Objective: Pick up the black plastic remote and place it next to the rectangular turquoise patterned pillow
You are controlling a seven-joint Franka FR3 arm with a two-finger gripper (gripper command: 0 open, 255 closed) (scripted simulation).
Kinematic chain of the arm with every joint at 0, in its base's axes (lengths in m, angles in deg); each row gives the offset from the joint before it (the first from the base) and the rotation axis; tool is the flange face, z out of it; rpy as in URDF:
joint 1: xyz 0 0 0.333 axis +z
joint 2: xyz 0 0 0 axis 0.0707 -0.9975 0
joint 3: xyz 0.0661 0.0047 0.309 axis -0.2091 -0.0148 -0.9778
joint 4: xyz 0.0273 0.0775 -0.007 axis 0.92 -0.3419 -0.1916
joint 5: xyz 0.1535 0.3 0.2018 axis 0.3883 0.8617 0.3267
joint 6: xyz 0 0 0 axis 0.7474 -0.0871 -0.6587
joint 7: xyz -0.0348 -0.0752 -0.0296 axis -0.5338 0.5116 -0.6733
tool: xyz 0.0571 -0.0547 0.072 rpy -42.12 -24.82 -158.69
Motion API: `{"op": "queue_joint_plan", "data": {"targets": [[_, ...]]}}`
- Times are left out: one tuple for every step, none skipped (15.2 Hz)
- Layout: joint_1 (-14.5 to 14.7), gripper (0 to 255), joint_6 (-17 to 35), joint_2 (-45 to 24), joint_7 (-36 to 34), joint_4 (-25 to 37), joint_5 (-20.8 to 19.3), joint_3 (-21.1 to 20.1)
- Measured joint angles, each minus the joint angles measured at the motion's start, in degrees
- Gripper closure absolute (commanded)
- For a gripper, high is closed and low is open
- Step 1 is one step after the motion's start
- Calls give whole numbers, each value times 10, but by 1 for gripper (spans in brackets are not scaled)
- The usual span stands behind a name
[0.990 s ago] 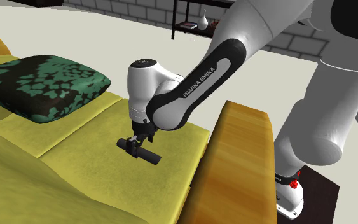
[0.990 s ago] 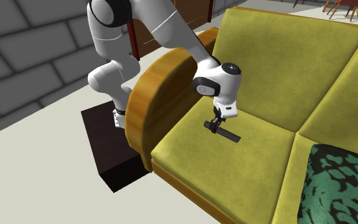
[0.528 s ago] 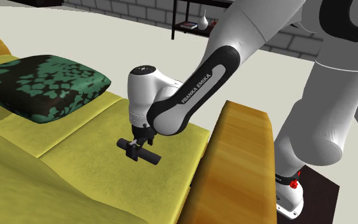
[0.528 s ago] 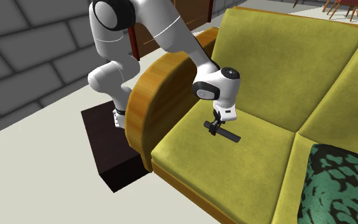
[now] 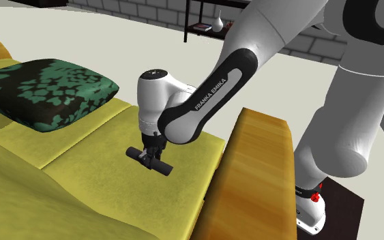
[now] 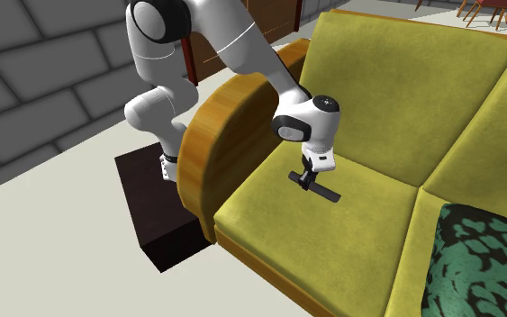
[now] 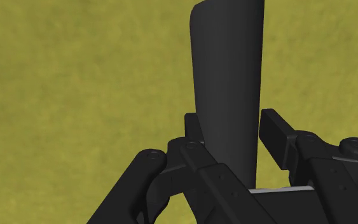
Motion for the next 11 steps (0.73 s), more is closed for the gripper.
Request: {"op": "queue_joint_plan", "data": {"targets": [[0, 255, -1, 0, 0, 1, 0, 0], [0, 255, -1, 0, 0, 1, 0, 0], [0, 255, -1, 0, 0, 1, 0, 0], [1, 255, -1, 0, -1, 1, 0, -1], [1, 255, 0, 0, 0, 1, 1, -1], [0, 255, -3, 3, 2, 0, 3, -2], [0, 255, -8, 7, 3, 2, 6, -4], [-1, 255, -13, 11, 5, 2, 9, -5], [-2, 255, -21, 18, 8, 3, 14, -6], [-3, 255, -29, 25, 10, 5, 17, -8], [-4, 255, -36, 32, 14, 6, 22, -9]]}}
